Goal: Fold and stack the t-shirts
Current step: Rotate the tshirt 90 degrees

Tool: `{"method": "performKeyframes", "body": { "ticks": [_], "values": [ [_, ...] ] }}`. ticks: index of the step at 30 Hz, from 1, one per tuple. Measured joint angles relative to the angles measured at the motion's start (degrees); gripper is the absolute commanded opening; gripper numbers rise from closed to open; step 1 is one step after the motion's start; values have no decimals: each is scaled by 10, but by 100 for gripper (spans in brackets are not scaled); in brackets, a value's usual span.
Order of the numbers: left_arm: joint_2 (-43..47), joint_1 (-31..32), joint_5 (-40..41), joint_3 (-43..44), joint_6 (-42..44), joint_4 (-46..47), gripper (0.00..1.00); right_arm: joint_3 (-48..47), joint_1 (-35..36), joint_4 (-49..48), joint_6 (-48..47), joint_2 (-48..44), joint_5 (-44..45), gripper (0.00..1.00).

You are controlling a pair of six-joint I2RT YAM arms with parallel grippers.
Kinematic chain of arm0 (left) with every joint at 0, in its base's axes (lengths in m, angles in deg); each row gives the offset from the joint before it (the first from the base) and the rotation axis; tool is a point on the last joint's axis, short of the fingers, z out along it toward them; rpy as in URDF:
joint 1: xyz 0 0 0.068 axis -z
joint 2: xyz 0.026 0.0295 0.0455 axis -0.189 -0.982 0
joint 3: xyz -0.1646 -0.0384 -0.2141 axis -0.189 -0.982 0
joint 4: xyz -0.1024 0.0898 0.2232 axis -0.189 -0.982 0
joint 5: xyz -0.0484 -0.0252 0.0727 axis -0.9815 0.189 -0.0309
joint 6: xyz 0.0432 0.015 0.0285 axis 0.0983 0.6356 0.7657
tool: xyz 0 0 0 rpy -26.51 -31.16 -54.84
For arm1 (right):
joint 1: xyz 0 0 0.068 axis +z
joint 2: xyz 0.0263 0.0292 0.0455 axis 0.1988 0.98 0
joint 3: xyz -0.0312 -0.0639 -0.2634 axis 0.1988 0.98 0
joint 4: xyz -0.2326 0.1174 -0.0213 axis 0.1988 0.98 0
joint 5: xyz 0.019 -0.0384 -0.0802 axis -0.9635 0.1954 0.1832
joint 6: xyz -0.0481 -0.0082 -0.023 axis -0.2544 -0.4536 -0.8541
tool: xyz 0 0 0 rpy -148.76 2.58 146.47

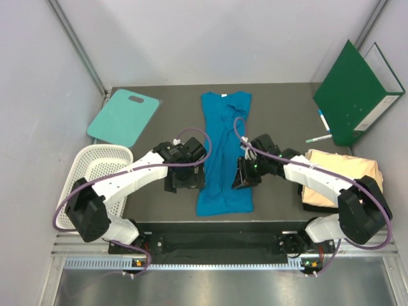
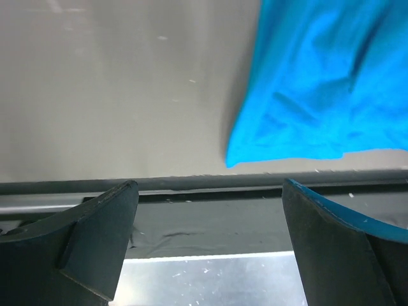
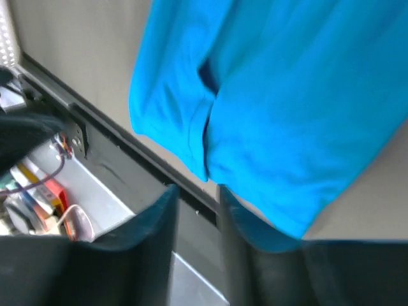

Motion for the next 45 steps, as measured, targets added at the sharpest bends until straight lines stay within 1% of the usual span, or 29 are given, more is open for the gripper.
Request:
{"method": "performKeyframes", "body": {
  "ticks": [3,4,5,7,11,14,17,21,27,36,37,40,41,44,45],
  "values": [
    [9,-7,20,0,-7,-13,99,39,29,-23,38,-1,-5,26],
    [13,-10,26,0,-11,-17,99,41,30,-26,42,-1,-5,29],
    [29,-15,38,0,-18,-22,99,45,44,-62,70,7,-7,31],
    [37,-17,42,0,-23,-23,99,43,47,-71,76,14,-9,33],
    [71,-20,46,0,-34,-24,99,-4,63,-105,85,94,-12,37],
    [93,-20,47,-7,-42,-24,99,-37,70,-112,84,144,-12,40],
    [106,-20,47,-19,-47,-26,99,-66,71,-114,78,184,-11,40],
    [117,-20,47,-32,-54,-30,99,-98,71,-100,66,212,-1,41],
    [130,-21,47,-38,-57,-30,99,-128,71,-79,48,224,18,42],
    [128,-28,44,-38,-50,-23,99,-139,72,-45,28,240,50,42],
    [126,-29,44,-38,-49,-22,99,-139,72,-45,27,242,52,40],
    [119,-32,42,-38,-43,-20,99,-139,74,-45,24,252,57,32],
    [116,-33,40,-38,-42,-19,99,-139,75,-45,24,258,57,21],
    [112,-36,38,-38,-38,-18,99,-139,77,-51,25,274,56,3],
    [111,-37,36,-38,-37,-18,99,-139,77,-52,25,278,55,0]
  ]
}}
